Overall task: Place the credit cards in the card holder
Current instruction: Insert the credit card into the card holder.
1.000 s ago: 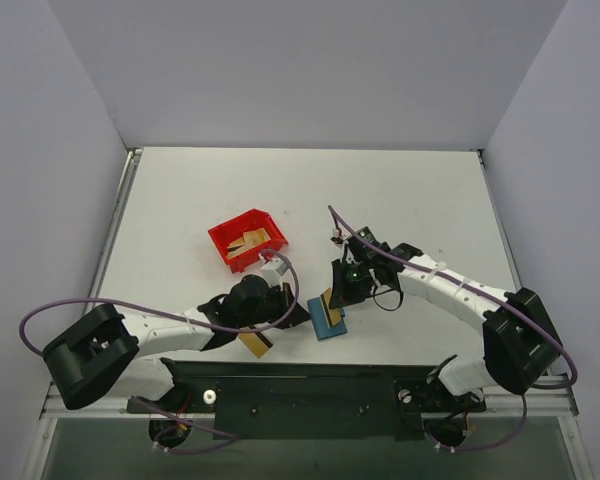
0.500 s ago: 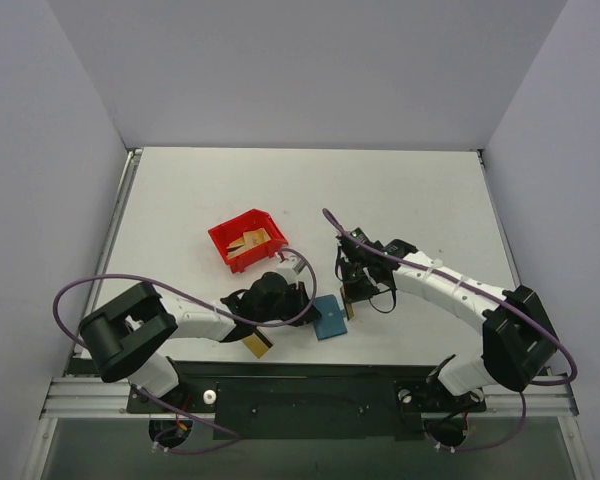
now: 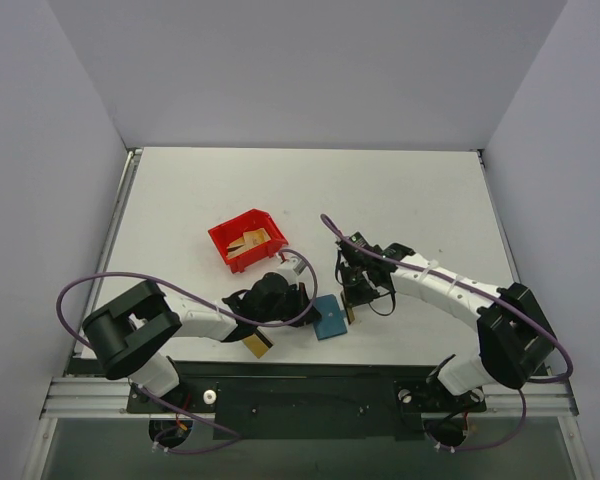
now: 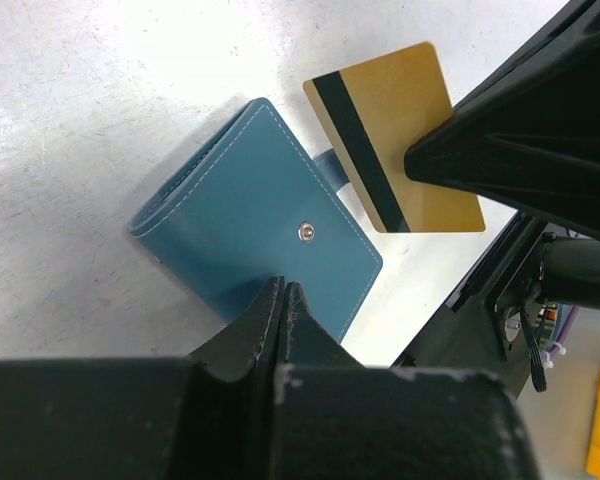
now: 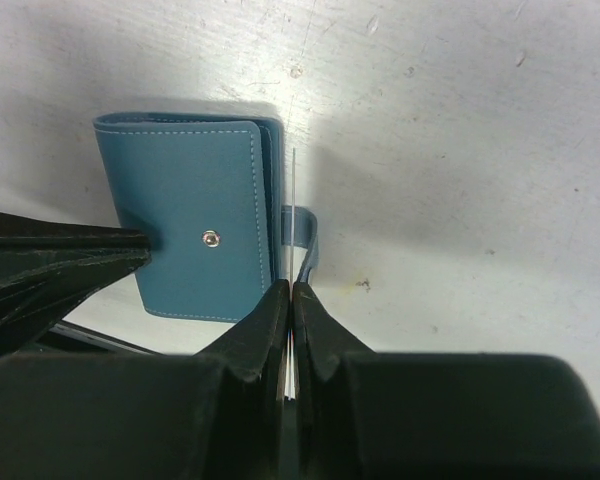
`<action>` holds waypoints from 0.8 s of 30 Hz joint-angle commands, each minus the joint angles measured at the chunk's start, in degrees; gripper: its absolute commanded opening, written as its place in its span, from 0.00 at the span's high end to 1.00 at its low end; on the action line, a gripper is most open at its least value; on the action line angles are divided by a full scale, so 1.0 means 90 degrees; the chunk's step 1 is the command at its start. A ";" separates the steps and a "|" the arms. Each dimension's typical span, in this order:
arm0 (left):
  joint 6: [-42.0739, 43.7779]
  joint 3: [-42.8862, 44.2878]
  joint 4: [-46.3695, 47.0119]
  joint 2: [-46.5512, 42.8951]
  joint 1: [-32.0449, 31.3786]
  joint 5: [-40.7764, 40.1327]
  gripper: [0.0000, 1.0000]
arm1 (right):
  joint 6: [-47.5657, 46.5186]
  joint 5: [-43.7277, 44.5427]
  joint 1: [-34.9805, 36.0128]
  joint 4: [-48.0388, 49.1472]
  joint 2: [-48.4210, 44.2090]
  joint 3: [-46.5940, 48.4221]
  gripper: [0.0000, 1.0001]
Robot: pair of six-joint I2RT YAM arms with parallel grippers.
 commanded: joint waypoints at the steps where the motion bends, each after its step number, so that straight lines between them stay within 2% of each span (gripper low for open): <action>1: 0.0001 0.0119 0.0270 0.0039 -0.0036 0.0039 1.00 | -0.0071 -0.0316 -0.0065 0.0089 0.0084 -0.0154 1.00; 24: 0.0011 -0.0242 0.0026 -0.0361 -0.0007 -0.0292 1.00 | -0.0003 -0.1684 -0.0661 0.0597 -0.0247 -0.0574 1.00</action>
